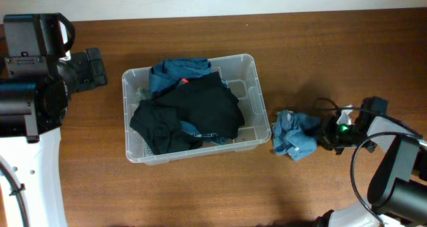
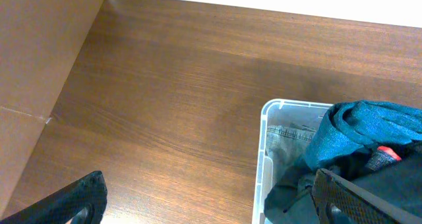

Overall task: Pack container
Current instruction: 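Grasp the light-blue denim item with the right gripper, then lower the light-blue denim item into the bin and release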

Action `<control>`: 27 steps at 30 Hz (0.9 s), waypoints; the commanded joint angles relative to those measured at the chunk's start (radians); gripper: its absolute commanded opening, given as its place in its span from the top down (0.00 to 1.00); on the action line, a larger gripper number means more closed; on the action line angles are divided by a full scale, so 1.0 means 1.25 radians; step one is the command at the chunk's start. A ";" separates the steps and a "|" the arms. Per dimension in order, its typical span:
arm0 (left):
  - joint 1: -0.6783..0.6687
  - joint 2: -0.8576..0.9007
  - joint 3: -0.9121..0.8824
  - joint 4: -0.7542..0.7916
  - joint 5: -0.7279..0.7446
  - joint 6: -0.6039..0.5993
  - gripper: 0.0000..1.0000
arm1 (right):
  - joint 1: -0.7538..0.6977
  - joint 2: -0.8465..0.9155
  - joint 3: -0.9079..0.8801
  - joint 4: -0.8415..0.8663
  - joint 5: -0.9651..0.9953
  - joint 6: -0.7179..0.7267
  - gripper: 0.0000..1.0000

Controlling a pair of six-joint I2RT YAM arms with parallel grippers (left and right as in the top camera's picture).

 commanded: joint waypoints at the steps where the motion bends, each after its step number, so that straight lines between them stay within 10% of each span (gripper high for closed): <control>1: 0.002 0.002 -0.001 0.002 -0.009 0.004 0.00 | 0.009 -0.038 -0.008 -0.006 -0.046 -0.011 0.91; 10: 0.002 0.002 -0.001 0.002 -0.009 0.004 0.01 | 0.033 -0.384 0.119 -0.096 -0.229 0.003 0.96; 15: 0.002 0.002 -0.001 0.002 -0.008 0.004 0.00 | 0.198 -0.515 0.211 0.096 -0.389 0.190 0.96; 27: 0.002 0.002 -0.001 0.002 -0.008 0.004 0.01 | 0.771 -0.259 0.212 0.470 -0.088 0.312 0.96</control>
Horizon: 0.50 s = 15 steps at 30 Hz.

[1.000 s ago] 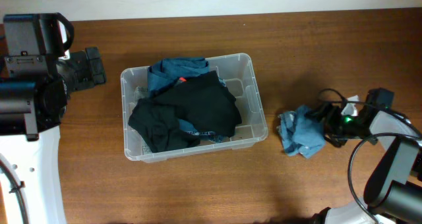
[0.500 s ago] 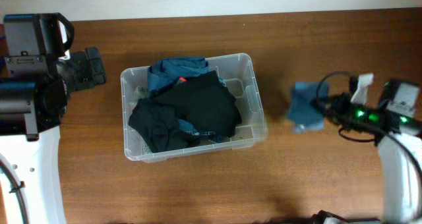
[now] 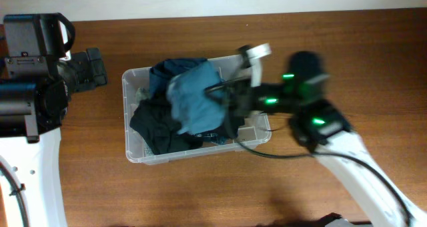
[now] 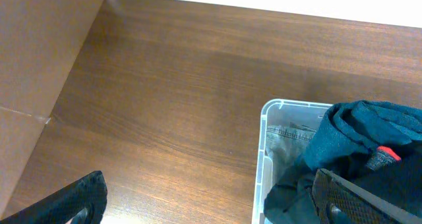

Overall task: Pack container
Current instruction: 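Lower the light-blue denim item into the bin and release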

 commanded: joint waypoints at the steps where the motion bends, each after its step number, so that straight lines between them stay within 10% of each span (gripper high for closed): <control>1: 0.003 0.002 -0.001 0.002 -0.008 0.004 0.01 | 0.063 0.127 0.004 0.002 0.110 -0.032 0.96; 8: 0.003 0.002 -0.001 0.002 -0.008 0.004 0.01 | 0.054 0.410 0.004 -0.030 0.234 -0.060 0.90; 15: 0.003 0.002 -0.001 0.002 -0.008 0.004 0.01 | 0.031 0.360 0.032 -0.158 0.314 -0.136 0.40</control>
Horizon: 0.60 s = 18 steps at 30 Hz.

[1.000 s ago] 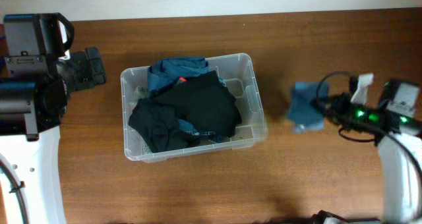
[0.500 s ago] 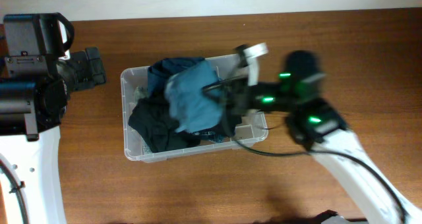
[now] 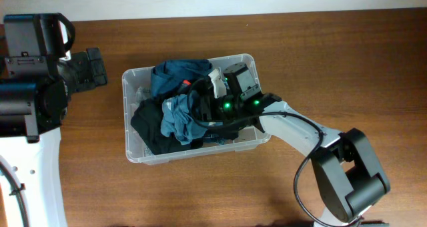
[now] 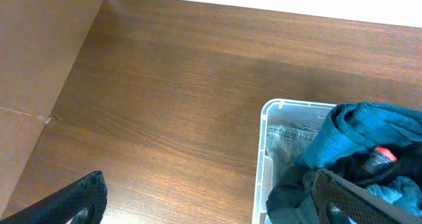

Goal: Pack container

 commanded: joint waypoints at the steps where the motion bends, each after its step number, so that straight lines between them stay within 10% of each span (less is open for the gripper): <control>1: 0.002 0.001 -0.001 0.002 -0.008 0.004 0.01 | -0.019 -0.048 0.011 -0.100 0.178 -0.078 0.36; 5: 0.002 0.001 -0.001 0.002 -0.008 0.004 0.01 | -0.016 -0.181 0.070 -0.247 0.282 -0.180 0.25; 7: 0.002 0.001 -0.001 0.002 -0.008 0.004 0.01 | -0.016 -0.262 0.086 -0.274 0.301 -0.233 0.02; 18: 0.002 0.001 -0.001 0.002 -0.008 0.004 0.01 | -0.077 -0.544 0.087 -0.372 0.357 -0.386 0.02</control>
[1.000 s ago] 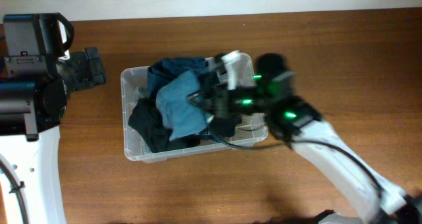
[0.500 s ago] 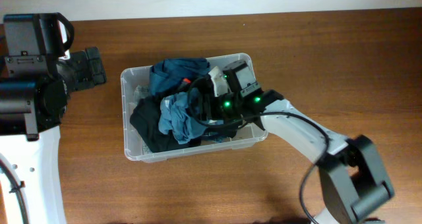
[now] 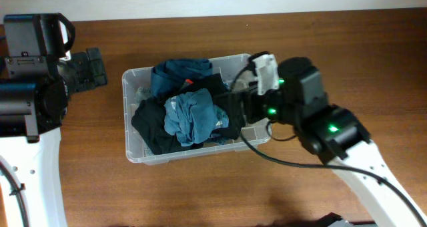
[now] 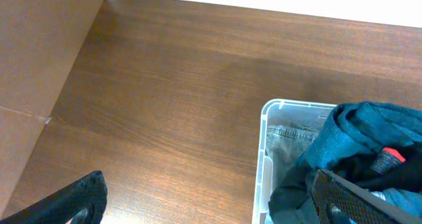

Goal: Pack container

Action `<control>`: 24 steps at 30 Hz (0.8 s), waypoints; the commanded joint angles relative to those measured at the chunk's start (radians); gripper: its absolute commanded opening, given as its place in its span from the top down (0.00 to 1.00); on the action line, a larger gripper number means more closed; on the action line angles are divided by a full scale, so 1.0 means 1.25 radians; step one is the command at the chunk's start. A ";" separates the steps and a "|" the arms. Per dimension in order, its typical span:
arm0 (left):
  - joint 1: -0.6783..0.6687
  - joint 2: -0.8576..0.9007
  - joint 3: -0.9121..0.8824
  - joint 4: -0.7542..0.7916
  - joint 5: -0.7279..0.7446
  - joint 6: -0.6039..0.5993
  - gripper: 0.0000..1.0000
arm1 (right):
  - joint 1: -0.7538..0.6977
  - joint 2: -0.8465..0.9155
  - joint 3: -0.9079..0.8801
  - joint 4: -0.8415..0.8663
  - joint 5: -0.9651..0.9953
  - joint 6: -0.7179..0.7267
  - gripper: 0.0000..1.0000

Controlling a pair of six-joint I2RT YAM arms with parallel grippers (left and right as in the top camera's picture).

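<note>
The clear plastic container sits mid-table, filled with a teal garment, a black garment and a light blue cloth lying loose on top. My right gripper hovers over the container's right half, just right of the blue cloth, its dark fingers spread and holding nothing. My left gripper stays left of the container; in the left wrist view the left gripper is wide open above bare wood, with the container's corner and the teal garment beside its right finger.
The brown wooden table runs to a pale wall at the back. The left arm's white base and camera housing fill the left edge. The right arm's cable loops over the container's front right corner.
The light blue cloth, then bunched at my right gripper inside the container, now lies spread on the black garment. The right gripper has let go and drawn back rightward and higher.
The blue cloth first lay on the table right of the container, at my right gripper. Then it hung from that gripper above the container. Then it was low inside, on the black garment. Now it rests there, released. The left arm never moved.
</note>
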 commanded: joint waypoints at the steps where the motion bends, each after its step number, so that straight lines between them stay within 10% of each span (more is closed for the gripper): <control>1: 0.002 0.001 -0.001 0.002 -0.008 0.003 0.01 | -0.036 -0.101 0.010 -0.014 0.033 -0.179 0.02; 11: 0.002 0.001 -0.001 0.002 -0.008 0.003 0.01 | -0.177 -0.438 -0.048 -0.186 0.264 -0.240 0.02; 24: 0.002 0.001 -0.001 0.002 -0.008 0.004 0.00 | -0.401 -0.900 -0.712 -0.001 0.124 -0.240 0.02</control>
